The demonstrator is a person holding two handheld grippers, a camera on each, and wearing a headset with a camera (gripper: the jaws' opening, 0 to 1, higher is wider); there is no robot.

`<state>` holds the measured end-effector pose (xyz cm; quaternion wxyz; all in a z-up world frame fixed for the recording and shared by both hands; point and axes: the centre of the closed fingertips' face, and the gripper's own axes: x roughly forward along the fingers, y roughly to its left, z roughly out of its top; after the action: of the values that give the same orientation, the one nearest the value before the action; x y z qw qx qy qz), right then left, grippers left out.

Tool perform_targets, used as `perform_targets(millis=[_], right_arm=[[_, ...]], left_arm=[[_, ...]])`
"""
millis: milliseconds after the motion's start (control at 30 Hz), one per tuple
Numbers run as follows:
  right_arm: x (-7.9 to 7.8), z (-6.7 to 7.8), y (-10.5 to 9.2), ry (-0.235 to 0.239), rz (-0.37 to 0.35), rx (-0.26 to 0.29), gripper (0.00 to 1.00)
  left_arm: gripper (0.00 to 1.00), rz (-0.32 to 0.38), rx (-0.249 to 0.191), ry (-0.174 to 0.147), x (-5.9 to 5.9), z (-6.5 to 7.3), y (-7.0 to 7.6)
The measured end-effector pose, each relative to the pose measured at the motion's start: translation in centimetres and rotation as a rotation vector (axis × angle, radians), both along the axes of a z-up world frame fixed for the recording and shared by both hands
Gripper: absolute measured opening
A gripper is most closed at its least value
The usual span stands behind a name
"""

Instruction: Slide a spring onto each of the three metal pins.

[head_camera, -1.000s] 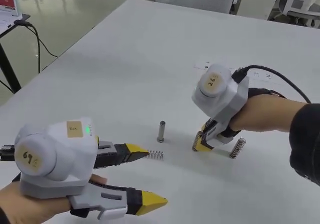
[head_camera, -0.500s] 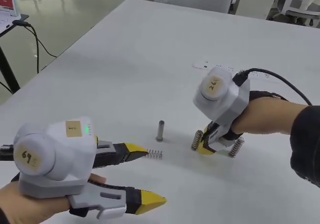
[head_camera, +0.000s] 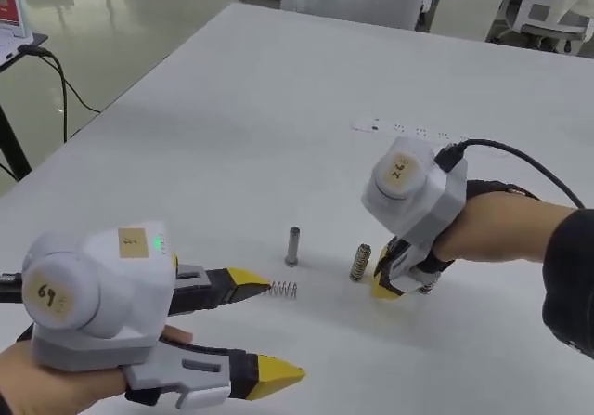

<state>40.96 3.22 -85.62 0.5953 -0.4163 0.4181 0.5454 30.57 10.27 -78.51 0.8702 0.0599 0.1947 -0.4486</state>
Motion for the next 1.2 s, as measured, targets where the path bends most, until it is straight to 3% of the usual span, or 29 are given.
perform_targets(millis=[633, 1200], right_arm=[[-3.6, 0.8, 1.6, 0.026, 0.053, 0.023, 0.11], [-3.7, 1.9, 5.8, -0.012, 0.130, 0.070, 0.11]], left_arm=[[0.49, 0.007, 0.003, -0.004, 0.0, 0.1, 0.1], [0.48, 0.012, 0.000, -0.006, -0.1, 0.1, 0.4]])
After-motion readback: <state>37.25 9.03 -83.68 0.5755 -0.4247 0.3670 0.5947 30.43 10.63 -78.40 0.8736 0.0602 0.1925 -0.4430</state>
